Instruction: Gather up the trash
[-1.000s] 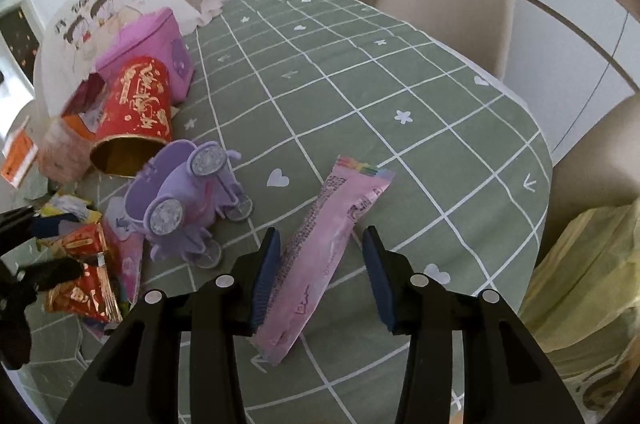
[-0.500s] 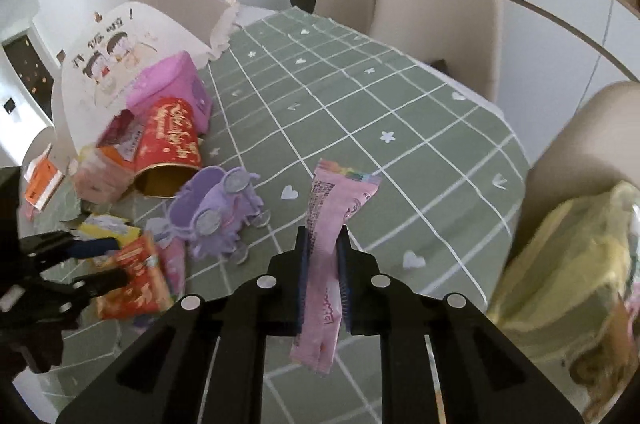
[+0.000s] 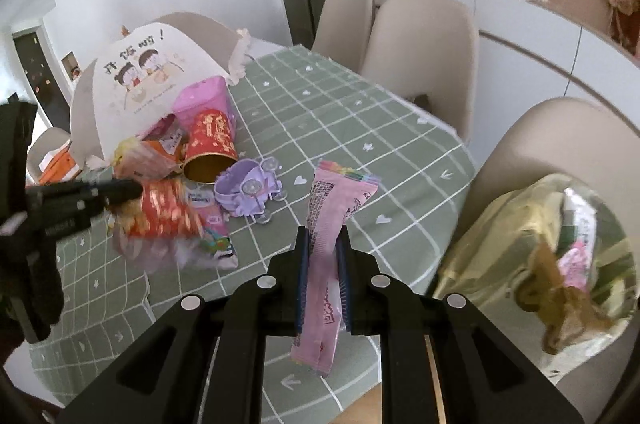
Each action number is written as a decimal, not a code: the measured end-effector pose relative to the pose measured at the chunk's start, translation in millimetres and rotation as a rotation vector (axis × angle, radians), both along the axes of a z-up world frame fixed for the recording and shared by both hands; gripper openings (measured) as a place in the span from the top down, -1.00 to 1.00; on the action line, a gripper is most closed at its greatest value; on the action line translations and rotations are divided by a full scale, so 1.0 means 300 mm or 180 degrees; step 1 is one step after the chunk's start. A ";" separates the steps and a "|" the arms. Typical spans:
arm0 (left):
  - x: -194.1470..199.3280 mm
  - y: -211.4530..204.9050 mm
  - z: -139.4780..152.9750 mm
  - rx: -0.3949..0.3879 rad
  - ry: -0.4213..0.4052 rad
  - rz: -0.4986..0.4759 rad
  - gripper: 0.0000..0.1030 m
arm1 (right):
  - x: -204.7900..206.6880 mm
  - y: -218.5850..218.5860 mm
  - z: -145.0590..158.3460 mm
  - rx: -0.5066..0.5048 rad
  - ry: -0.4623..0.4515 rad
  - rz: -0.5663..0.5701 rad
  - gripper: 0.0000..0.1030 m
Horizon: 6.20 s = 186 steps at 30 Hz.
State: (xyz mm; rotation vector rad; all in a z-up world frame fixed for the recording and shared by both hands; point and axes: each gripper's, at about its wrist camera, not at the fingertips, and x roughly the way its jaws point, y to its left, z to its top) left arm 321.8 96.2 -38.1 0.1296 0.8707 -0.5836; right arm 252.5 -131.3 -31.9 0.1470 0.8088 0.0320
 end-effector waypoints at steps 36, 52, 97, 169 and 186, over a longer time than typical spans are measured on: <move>-0.043 -0.165 -0.217 0.0428 0.0319 -0.0007 0.18 | -0.114 -0.132 -0.019 0.0123 0.0074 0.0300 0.71; -0.007 0.006 0.122 -0.0138 -0.0141 0.0511 0.82 | -0.068 -0.178 0.077 0.0162 -0.0232 0.0342 0.71; -0.171 -1.320 -0.132 -0.0316 0.0678 -0.0622 0.38 | -0.402 -1.138 0.053 0.0100 -0.0455 -0.0793 0.71; -0.062 0.217 -0.021 -0.0447 0.0139 0.1042 0.08 | -0.052 -0.228 0.075 0.0195 -0.0351 0.0045 0.06; 0.276 0.694 -0.256 -0.0586 0.0441 0.1625 0.06 | -0.022 0.128 -0.048 -0.0308 0.0110 -0.0002 0.06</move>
